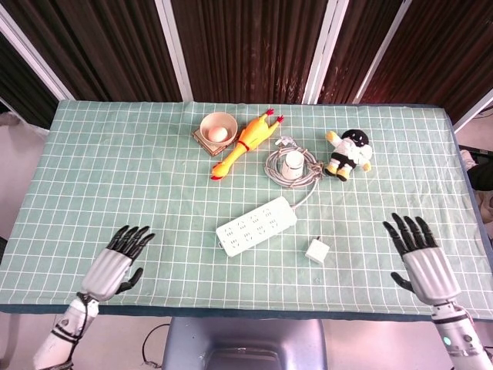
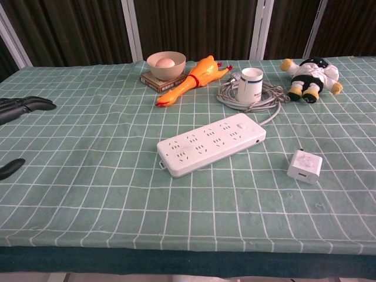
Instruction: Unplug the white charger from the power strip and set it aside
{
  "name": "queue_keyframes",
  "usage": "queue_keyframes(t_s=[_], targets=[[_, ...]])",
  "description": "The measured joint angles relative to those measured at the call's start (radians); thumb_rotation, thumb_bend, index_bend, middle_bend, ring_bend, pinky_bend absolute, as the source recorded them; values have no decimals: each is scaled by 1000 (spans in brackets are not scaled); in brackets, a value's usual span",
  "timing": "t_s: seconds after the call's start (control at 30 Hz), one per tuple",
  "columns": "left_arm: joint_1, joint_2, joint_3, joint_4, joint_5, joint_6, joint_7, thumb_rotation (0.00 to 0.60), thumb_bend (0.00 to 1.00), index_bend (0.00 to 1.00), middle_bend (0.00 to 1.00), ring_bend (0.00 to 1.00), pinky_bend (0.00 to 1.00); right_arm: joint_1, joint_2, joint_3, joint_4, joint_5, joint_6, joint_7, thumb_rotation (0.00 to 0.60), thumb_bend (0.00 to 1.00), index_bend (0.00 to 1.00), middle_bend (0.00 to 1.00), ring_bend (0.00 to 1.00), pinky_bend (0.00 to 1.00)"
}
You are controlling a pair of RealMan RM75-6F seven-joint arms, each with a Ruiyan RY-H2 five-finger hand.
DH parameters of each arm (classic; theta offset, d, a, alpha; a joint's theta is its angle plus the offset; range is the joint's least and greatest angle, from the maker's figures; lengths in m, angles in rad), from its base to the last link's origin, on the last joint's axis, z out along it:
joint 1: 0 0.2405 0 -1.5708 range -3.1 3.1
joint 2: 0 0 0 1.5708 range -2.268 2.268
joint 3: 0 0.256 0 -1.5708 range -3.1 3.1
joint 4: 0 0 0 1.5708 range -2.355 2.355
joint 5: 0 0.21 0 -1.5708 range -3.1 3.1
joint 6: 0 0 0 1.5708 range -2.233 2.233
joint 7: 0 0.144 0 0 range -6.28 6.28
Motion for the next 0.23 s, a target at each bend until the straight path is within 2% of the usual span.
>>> queue_keyframes(t_s=[0.1,0.23], targets=[[46,-13,10,96,57,115,-83,600,456,0,0,0,61,-51,0,-1,38,8,7,26,600,238,0,0,0,0],[88,-30,12,192,115,163,-182,600,456,0,0,0,61,-59,-1,14,30,19,-1,20,600,239,0,0,0,0]])
